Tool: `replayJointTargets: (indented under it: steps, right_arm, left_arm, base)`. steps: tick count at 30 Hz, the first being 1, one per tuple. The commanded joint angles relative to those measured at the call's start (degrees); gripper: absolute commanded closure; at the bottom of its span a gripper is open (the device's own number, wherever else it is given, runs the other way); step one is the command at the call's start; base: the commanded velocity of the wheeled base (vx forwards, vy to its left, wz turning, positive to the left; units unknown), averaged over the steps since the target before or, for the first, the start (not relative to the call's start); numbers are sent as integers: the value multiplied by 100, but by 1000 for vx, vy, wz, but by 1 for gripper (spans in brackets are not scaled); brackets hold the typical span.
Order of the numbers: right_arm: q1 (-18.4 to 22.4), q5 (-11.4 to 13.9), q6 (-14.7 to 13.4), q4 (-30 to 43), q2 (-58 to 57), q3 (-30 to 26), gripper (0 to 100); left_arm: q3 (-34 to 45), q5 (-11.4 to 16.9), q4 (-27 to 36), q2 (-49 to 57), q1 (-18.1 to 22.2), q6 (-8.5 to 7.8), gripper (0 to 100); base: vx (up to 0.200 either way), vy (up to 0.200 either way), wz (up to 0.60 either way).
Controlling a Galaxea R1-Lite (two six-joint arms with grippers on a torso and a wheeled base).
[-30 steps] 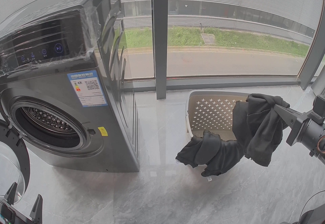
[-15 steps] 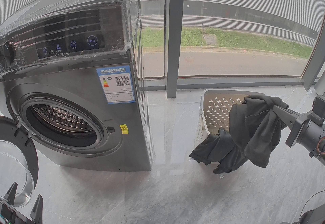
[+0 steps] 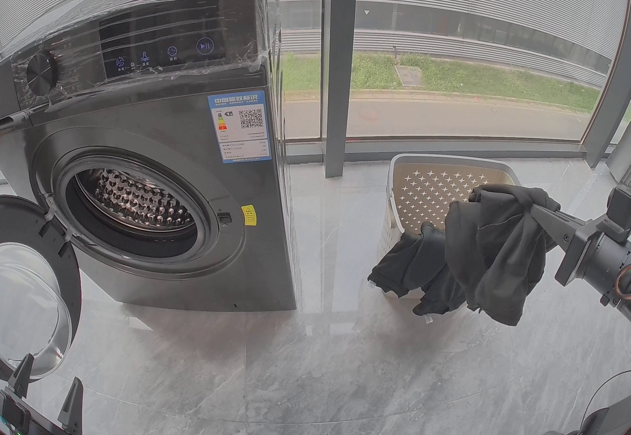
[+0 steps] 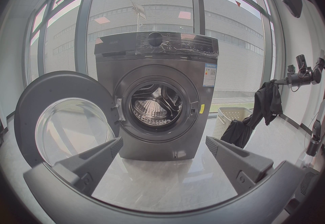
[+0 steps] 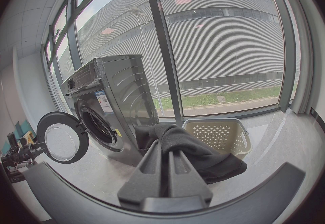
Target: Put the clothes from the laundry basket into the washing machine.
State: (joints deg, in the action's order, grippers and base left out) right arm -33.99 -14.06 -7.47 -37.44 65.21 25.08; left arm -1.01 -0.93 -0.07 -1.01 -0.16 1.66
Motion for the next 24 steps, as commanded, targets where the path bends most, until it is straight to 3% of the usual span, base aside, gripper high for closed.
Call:
replayJointTargets:
  steps: [1, 24]
  right_arm:
    - [-3, -1, -9, 0, 10, -3, 100]
    - [-3, 43, 0, 0, 18, -29, 100]
  left_arm:
    - [84, -4, -1, 101, -2, 1, 0]
    - [84, -4, -1, 101, -2, 1, 0]
  base:
    - [0, 200, 0]
    - [0, 200, 0]
